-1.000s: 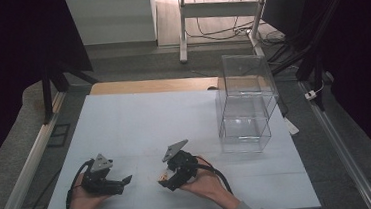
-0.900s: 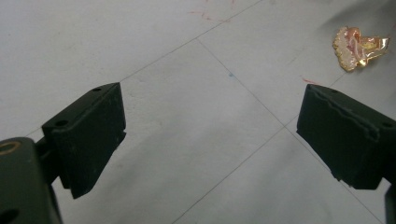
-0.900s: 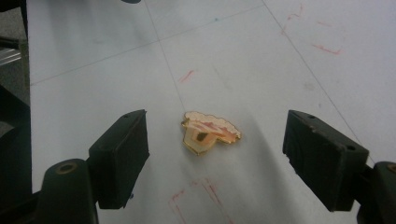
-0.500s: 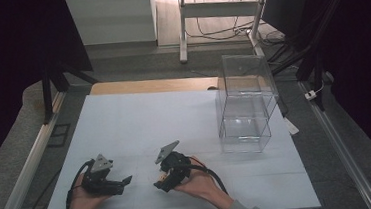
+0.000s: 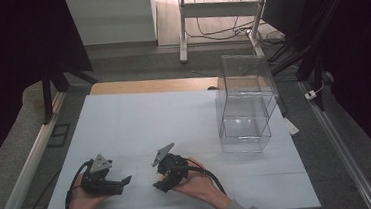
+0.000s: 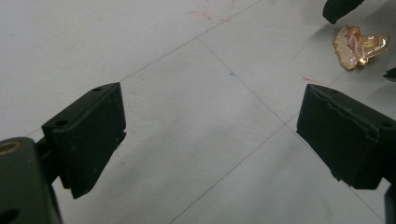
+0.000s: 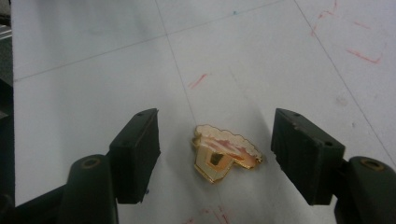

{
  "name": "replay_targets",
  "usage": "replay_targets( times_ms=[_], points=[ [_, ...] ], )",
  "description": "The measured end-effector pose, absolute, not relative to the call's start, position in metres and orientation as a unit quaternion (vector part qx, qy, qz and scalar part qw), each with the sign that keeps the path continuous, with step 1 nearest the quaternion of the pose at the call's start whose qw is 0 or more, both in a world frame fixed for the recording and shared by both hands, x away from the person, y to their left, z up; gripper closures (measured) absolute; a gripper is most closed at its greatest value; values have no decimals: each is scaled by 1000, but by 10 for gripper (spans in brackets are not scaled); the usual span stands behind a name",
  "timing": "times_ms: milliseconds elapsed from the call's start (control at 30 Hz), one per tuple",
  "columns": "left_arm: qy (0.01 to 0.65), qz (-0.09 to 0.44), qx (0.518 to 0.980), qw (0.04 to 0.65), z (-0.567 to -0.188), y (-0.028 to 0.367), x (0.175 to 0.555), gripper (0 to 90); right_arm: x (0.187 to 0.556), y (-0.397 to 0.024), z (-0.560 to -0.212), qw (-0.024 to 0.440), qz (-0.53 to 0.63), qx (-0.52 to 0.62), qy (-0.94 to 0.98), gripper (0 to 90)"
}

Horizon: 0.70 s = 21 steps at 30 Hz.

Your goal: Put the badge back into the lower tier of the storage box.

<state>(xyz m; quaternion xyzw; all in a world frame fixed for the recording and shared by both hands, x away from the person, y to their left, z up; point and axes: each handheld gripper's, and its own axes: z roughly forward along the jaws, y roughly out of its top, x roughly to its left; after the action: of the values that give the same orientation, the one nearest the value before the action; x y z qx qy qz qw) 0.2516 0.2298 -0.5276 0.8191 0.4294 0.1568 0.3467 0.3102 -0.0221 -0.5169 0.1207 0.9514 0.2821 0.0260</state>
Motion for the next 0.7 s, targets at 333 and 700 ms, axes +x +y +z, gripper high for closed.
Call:
replay_targets(
  times_ms=[333,700],
  points=[
    [428,157,819,347,-527,230,251,81,310,-21,-520,35,269,119,955,403],
    [429,157,819,347,-527,230,251,81,309,-22,-518,49,264,129,955,554]
  ],
)
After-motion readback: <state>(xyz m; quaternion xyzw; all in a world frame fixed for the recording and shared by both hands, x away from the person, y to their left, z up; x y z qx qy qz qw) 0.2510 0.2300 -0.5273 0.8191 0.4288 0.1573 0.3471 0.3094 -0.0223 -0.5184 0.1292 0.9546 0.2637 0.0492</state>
